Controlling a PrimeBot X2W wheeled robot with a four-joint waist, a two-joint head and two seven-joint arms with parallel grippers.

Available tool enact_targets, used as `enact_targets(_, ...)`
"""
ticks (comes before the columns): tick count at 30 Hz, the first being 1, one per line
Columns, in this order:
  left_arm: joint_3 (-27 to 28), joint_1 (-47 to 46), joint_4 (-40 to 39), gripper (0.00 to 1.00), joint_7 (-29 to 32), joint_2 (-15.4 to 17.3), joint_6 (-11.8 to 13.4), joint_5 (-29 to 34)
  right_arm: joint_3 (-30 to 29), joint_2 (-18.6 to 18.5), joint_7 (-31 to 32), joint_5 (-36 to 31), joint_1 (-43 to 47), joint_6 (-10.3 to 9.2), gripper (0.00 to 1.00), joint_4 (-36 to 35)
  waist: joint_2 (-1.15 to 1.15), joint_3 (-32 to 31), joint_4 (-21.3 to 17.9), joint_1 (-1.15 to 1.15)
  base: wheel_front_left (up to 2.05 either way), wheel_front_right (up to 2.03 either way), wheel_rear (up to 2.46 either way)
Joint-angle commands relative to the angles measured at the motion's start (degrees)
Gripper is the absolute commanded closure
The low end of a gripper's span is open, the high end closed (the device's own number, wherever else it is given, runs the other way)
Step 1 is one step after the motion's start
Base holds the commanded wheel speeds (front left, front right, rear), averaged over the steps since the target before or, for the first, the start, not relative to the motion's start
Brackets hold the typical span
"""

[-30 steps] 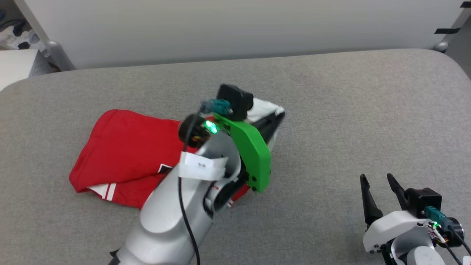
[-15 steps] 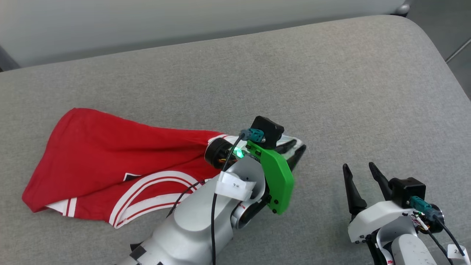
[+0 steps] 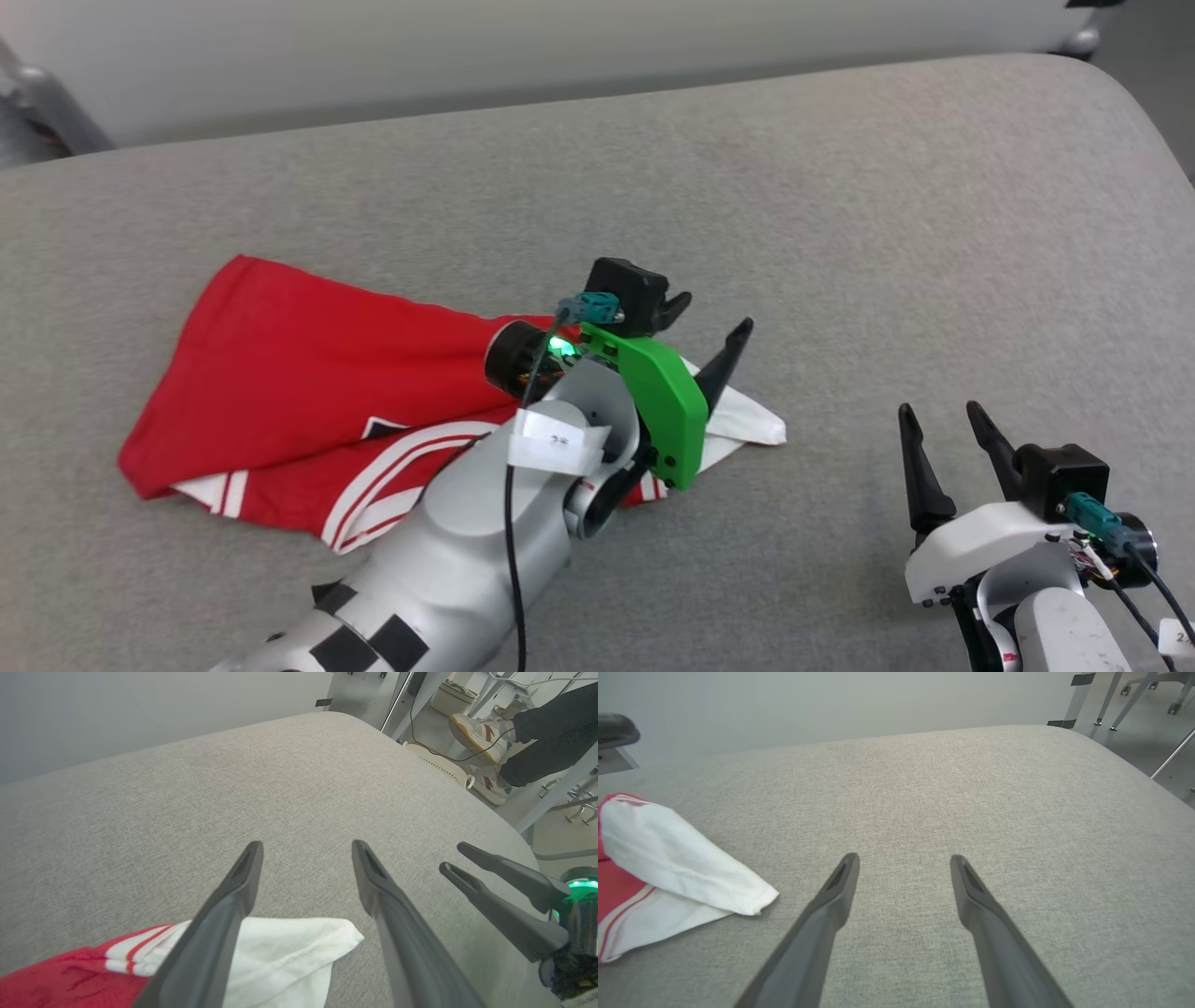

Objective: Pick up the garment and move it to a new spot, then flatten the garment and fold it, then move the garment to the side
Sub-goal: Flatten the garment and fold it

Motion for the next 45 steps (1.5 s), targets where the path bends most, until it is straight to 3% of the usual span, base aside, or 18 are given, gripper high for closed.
enact_targets(1, 0.7, -1.2, 0.5, 0.0, -1.1, 0.7, 0.0, -0.4, -0.2, 0.0, 0.3, -0.6, 0.7, -0.05, 0.0, -0.7, 0.0, -4.5, 5.2, 0.0, 0.0, 0.0, 0.0)
enact_targets(5, 2.8, -0.8, -0.5, 0.0, -5.7, 4.0, 0.5, -0.1, -0.3, -0.2, 1.4, -0.9, 1.9, -0.05, 0.0, -2.4, 0.0, -6.8, 7.8, 0.0, 0.0, 0.0, 0.0)
enact_targets(9, 5.5, 1.8, -4.9, 0.0, -11.0, 9.2, 2.4, 1.6, 0.0, -0.7, 2.4, -0.6, 3.5, -0.05, 0.0, -4.5, 0.0, -8.6, 10.1, 0.0, 0.0, 0.0, 0.0)
enact_targets(14, 10.7, 9.9, -14.8, 0.0, -12.6, 16.2, 4.9, 4.5, 0.5, -1.5, 3.5, 0.2, 5.7, -0.05, 0.0, -7.1, 0.0, -9.4, 12.4, 0.0, 0.0, 0.0, 0.0)
enact_targets(19, 19.8, 22.1, -26.5, 0.0, -12.7, 19.5, 7.2, 10.1, 1.8, -2.0, 4.1, 1.1, 7.1, -0.05, 0.0, -8.9, 0.0, -9.4, 13.7, 0.0, 0.0, 0.0, 0.0)
enact_targets(21, 23.7, 27.4, -30.1, 0.0, -12.7, 19.0, 6.7, 11.0, 2.0, -2.1, 4.4, 1.4, 7.5, -0.05, 0.0, -9.3, 0.0, -9.4, 14.0, 0.0, 0.0, 0.0, 0.0)
enact_targets(23, 33.6, 38.2, -34.4, 0.0, -12.7, 15.4, 5.0, 16.7, 3.0, -3.0, 4.9, 2.0, 8.3, -0.05, 0.0, -10.4, 0.0, -9.1, 15.4, 0.0, 0.0, 0.0, 0.0)
enact_targets(28, 36.0, 39.9, -33.6, 0.0, -12.7, 12.3, 1.7, 20.2, 4.6, -4.8, 6.5, 1.9, 7.4, -0.05, 0.0, -12.1, 0.0, -7.8, 16.9, 0.0, 0.0, 0.0, 0.0)
enact_targets(34, 38.4, 39.0, -32.0, 0.0, -12.7, 9.3, -1.5, 23.0, 11.5, -10.6, 11.9, 3.7, 1.9, -0.05, 0.0, -14.9, 0.0, -5.0, 19.3, 0.0, 0.0, 0.0, 0.0)
enact_targets(39, 39.5, 37.4, -30.9, 0.0, -12.7, 6.5, -3.5, 24.5, 22.3, -18.5, 22.6, 10.7, -7.4, -0.05, 0.0, -16.5, 0.0, -1.7, 22.8, 0.0, 0.0, 0.0, 0.0)
enact_targets(45, 42.6, 36.2, -30.7, 0.0, -12.7, 3.1, -4.5, 25.9, 34.1, -24.7, 39.5, 23.3, -20.7, -0.05, 0.0, -13.5, 0.0, 2.0, 27.1, 0.0, 0.0, 0.0, 0.0)
